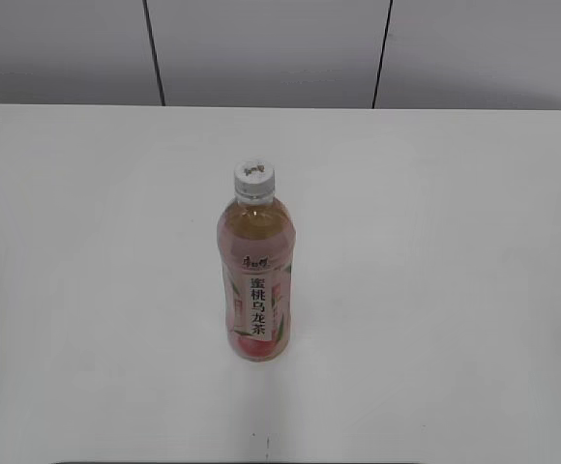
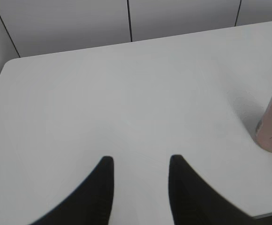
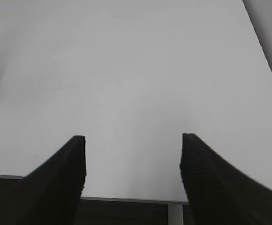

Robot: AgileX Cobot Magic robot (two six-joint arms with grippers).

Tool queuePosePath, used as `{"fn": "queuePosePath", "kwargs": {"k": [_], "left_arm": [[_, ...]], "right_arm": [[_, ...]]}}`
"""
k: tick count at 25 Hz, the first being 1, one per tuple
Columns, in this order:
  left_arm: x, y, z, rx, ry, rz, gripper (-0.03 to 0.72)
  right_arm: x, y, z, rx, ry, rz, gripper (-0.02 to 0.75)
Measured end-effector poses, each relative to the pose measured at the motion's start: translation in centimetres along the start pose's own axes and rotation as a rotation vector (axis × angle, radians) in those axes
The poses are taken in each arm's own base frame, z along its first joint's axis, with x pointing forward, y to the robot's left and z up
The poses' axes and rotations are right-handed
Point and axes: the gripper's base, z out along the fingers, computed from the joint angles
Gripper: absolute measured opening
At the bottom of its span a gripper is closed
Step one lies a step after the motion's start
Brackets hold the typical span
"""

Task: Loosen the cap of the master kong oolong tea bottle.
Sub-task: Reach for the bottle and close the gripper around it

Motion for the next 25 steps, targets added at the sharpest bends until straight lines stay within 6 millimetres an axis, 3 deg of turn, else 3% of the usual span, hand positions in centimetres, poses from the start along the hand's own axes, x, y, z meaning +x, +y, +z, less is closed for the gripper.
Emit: {"fn": "queuePosePath", "kwargs": {"k": [25], "left_arm": [[0.00,0.00,0.00,0.000,0.000,0.000,0.241]], "right_arm": [[0.00,0.00,0.00,0.000,0.000,0.000,0.482]]}}
